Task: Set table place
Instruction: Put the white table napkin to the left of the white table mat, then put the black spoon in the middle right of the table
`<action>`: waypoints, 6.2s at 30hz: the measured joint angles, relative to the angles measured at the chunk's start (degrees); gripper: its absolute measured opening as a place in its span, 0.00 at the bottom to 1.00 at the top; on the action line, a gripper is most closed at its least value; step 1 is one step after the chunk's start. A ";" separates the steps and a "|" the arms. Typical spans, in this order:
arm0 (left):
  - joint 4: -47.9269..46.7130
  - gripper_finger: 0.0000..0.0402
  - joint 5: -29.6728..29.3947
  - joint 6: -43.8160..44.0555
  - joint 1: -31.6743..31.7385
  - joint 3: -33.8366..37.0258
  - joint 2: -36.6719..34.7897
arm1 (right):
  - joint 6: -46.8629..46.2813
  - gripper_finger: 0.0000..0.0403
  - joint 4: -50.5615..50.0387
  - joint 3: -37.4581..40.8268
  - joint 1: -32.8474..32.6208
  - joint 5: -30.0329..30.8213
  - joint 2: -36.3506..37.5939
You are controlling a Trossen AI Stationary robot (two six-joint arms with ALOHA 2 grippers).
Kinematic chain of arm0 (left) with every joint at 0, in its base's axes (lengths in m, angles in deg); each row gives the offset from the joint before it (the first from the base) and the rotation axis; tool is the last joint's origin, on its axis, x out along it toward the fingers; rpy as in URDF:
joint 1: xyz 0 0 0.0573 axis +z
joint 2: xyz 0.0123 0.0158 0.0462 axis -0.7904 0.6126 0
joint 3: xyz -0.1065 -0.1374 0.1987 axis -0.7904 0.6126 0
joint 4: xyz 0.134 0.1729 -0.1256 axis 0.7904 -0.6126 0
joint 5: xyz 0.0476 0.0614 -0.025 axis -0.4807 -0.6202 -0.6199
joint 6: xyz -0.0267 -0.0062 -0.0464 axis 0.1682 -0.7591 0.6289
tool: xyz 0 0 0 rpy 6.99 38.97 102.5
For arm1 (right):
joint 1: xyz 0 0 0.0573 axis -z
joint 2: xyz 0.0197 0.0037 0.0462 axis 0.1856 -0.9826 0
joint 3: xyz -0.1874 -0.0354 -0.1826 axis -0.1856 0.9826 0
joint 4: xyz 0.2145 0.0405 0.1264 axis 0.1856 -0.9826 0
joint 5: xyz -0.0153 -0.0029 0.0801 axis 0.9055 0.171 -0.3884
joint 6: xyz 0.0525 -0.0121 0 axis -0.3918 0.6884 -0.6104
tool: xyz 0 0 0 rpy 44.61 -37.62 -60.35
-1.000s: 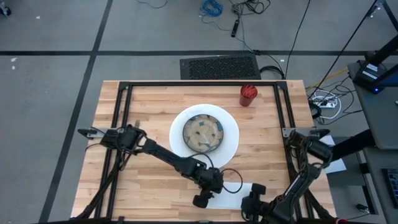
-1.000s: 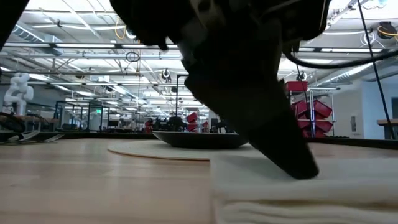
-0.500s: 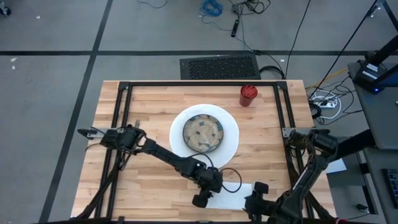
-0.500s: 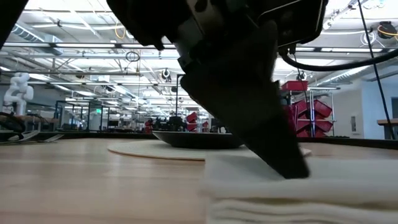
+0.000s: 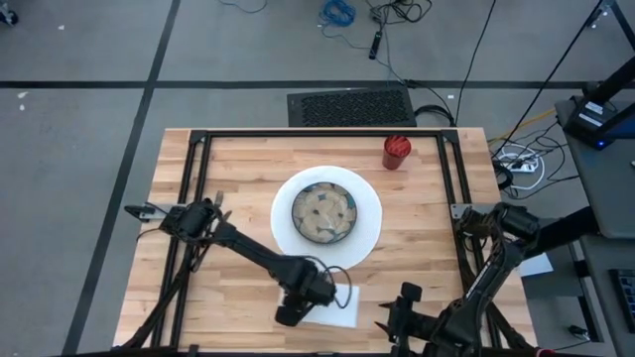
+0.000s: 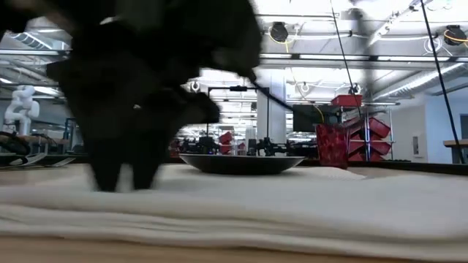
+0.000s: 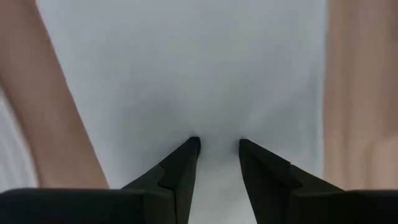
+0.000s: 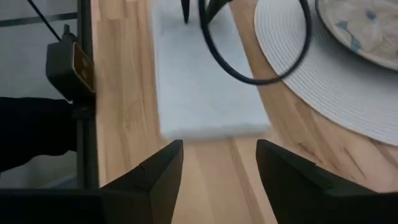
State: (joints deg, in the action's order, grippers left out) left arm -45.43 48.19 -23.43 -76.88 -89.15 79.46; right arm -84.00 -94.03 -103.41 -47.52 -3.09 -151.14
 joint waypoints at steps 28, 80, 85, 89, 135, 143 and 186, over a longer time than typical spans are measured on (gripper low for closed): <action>-20.48 0.28 -30.27 23.80 -18.62 15.85 -22.94 | 27.41 0.48 40.42 0.00 19.23 5.04 -14.30; -0.66 0.28 -46.87 59.43 -19.20 43.45 -41.13 | 42.94 0.48 38.19 -12.17 22.43 -1.14 -17.40; 14.06 0.28 -53.32 67.30 -21.29 44.59 -42.17 | 40.11 0.48 34.53 -12.60 20.68 -1.78 -13.88; 18.93 0.28 -54.77 73.48 -21.23 45.07 -37.38 | 40.15 0.48 34.64 -12.66 18.75 -1.50 -12.68; 13.06 0.28 -35.42 46.11 -5.66 57.01 -51.56 | 33.49 0.48 31.35 -12.61 18.12 -0.72 -13.03; 13.73 0.28 -33.25 51.06 -1.26 61.36 -49.65 | 33.95 0.48 31.32 -12.61 18.40 -0.65 -13.05; -15.21 0.03 -26.22 54.75 16.58 60.28 -60.40 | 34.41 0.48 31.51 -12.59 17.63 -0.44 -13.10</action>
State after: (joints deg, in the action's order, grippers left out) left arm -60.64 21.97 31.32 -60.30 -28.87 19.06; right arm -49.59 -62.52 -116.00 -29.90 -3.53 -164.24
